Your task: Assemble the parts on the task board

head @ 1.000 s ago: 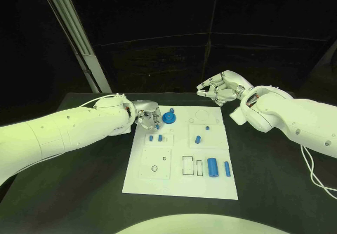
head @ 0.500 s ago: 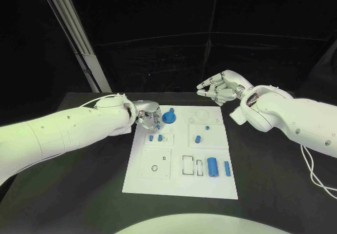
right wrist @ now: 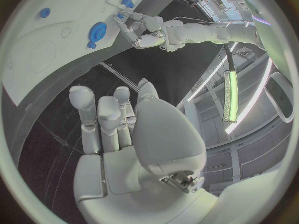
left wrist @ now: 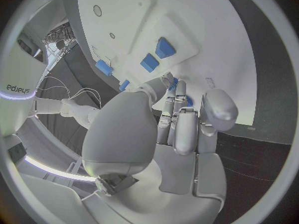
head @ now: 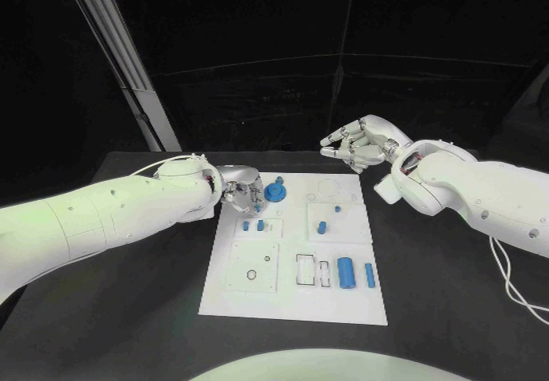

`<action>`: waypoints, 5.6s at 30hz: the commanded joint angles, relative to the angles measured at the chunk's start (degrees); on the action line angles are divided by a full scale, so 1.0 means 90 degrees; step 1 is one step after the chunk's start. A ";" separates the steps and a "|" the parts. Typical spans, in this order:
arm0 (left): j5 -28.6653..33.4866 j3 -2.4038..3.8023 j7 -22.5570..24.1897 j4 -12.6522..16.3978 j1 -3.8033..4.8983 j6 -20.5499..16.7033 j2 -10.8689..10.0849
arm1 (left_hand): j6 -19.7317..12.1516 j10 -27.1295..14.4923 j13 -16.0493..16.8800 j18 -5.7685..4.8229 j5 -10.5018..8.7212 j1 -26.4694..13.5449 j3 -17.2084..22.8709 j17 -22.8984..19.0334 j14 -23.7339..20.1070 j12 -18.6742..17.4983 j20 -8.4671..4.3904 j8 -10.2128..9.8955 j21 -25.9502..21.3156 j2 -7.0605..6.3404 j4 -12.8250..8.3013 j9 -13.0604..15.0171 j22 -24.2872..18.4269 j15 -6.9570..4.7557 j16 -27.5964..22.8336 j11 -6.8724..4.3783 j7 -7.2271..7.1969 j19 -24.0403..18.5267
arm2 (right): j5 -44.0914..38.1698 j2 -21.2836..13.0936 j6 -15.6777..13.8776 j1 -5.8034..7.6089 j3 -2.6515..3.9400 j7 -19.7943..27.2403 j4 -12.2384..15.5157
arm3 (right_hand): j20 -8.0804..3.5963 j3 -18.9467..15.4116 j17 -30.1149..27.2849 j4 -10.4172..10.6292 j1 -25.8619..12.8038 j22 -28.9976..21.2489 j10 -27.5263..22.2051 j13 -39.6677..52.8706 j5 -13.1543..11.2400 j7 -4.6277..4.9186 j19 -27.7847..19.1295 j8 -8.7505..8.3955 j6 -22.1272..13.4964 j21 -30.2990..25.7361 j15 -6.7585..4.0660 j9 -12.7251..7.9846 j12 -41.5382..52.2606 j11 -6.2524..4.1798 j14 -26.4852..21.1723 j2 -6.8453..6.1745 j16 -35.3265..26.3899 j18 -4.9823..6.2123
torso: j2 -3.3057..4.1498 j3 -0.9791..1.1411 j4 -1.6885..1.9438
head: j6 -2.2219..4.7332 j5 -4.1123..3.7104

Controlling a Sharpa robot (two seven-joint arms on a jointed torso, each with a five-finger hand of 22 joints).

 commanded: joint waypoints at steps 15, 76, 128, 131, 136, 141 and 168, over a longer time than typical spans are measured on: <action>0.0009 -0.0004 -0.0150 -0.0012 0.0000 0.0170 0.0021 | -0.0128 -0.0197 0.0007 -0.0089 0.0021 -0.0093 -0.0086 -0.0044 0.0091 0.0023 0.0013 -0.0061 -0.0048 -0.0008 -0.0012 -0.0006 -0.0013 0.0045 -0.0047 0.0035 0.0025 -0.0071 | 0.0001 0.0004 0.0015 0.0011 0.0003 0.0063 0.0010 | -0.0003 0.0008 -0.0002 0.0004 0.0047 -0.0004 0.0006 -0.0006 0.0017 -0.0029 0.0001 0.0030 0.0005 -0.0011 0.0011 0.0008 0.0018 -0.0004 0.0051 0.0038 0.0008 0.0031 | 0.0000 -0.0006 0.0005 | -0.0015 -0.0011; 0.9225 -0.0038 0.3145 0.1158 -0.0030 -0.0674 -0.1510 | -0.0694 -0.1117 0.0003 0.0379 0.0045 -0.0468 -0.0869 -0.3619 -0.1553 0.1105 0.0296 0.0071 -0.3126 0.0350 0.0319 0.0021 -0.2359 0.0293 -0.1672 0.0281 0.0319 -0.1372 | -0.5982 -0.0109 0.1296 -0.0579 -0.0116 -0.1545 0.0485 | -0.0023 0.0547 -0.0251 -0.0175 0.1536 0.0332 -0.0655 -0.4643 -0.0885 -0.0098 0.0315 -0.0195 0.0644 0.0146 0.0090 -0.0005 -0.4487 0.0109 0.0191 -0.0280 -0.0303 -0.0031 | 0.0005 -0.0008 0.0004 | 0.0112 -0.0502; 0.9230 -0.0039 0.2921 0.1061 -0.0030 -0.0672 -0.1511 | -0.0721 -0.1161 -0.0021 0.0375 0.0044 -0.0410 -0.0860 -0.3843 -0.1648 0.1143 0.0289 0.0090 -0.3195 0.0394 0.0284 0.0008 -0.2418 0.0293 -0.1769 0.0287 0.0328 -0.1373 | -0.5572 -0.0109 0.0491 -0.0661 -0.0111 -0.1614 0.0581 | 0.0020 0.3848 0.0298 -0.0694 0.1050 0.1759 0.0342 -0.5278 -0.1635 -0.0072 0.0838 -0.0297 0.1314 0.1248 0.0057 0.0007 -0.5140 0.0088 0.0219 -0.0894 0.0697 -0.0254 | -0.0003 -0.0011 0.0002 | 0.0084 -0.0508; 0.9230 -0.0040 0.2921 0.1043 -0.0030 -0.0680 -0.1511 | -0.0726 -0.1168 -0.0024 0.0374 0.0045 -0.0405 -0.0859 -0.3865 -0.1659 0.1146 0.0290 0.0091 -0.3203 0.0400 0.0281 0.0006 -0.2425 0.0294 -0.1780 0.0289 0.0330 -0.1375 | -0.5526 -0.0148 0.0388 -0.0660 -0.0109 -0.1605 0.0633 | 0.0024 0.3967 0.0308 -0.0763 0.0965 0.1806 0.0333 -0.5279 -0.1638 -0.0066 0.0862 -0.0301 0.1303 0.1282 0.0061 0.0005 -0.5149 0.0094 0.0221 -0.0937 0.0728 -0.0263 | -0.0001 -0.0009 -0.0004 | 0.0092 -0.0511; 0.9230 -0.0040 0.2919 0.1020 -0.0030 -0.0694 -0.1509 | -0.0726 -0.1168 -0.0024 0.0374 0.0045 -0.0405 -0.0859 -0.3865 -0.1659 0.1146 0.0290 0.0091 -0.3203 0.0400 0.0281 0.0006 -0.2425 0.0294 -0.1780 0.0289 0.0330 -0.1375 | -0.5406 -0.0260 0.0289 -0.0659 -0.0106 -0.1571 0.0773 | 0.0028 0.4044 0.0307 -0.0807 0.0901 0.1825 0.0327 -0.5279 -0.1640 -0.0063 0.0869 -0.0301 0.1297 0.1296 0.0065 0.0005 -0.5152 0.0098 0.0221 -0.0963 0.0743 -0.0266 | -0.0006 -0.0014 -0.0003 | 0.0095 -0.0517; 0.9230 -0.0040 0.2924 0.1025 -0.0030 -0.0734 -0.1511 | -0.0757 -0.1203 -0.0036 0.0372 0.0044 -0.0400 -0.0863 -0.3892 -0.1675 0.1149 0.0292 0.0086 -0.3226 0.0400 0.0274 -0.0001 -0.2445 0.0301 -0.1791 0.0300 0.0342 -0.1377 | -0.5219 -0.0423 0.0152 -0.0658 -0.0102 -0.1483 0.1054 | 0.0031 0.4113 0.0312 -0.0854 0.0822 0.1852 0.0325 -0.5278 -0.1629 -0.0060 0.0882 -0.0298 0.1297 0.1315 0.0068 0.0006 -0.5152 0.0101 0.0221 -0.1006 0.0765 -0.0271 | 0.0000 -0.0015 0.0014 | 0.0121 -0.0485; 0.9230 -0.0038 0.2992 0.1132 -0.0027 -0.0813 -0.1426 | -0.0767 -0.1218 -0.0042 0.0371 0.0047 -0.0402 -0.0863 -0.3897 -0.1678 0.1157 0.0295 0.0088 -0.3239 0.0413 0.0277 -0.0002 -0.2457 0.0305 -0.1791 0.0305 0.0347 -0.1375 | -0.4762 0.0661 -0.0661 -0.1204 -0.0098 -0.0535 0.1207 | 0.0048 0.4345 0.0337 -0.1034 0.0680 0.1908 0.0286 -0.5277 -0.1657 -0.0031 0.0901 -0.0301 0.1263 0.1356 0.0088 0.0003 -0.5158 0.0125 0.0221 -0.1031 0.0837 -0.0280 | 0.0005 -0.0026 0.0004 | -0.0129 0.0348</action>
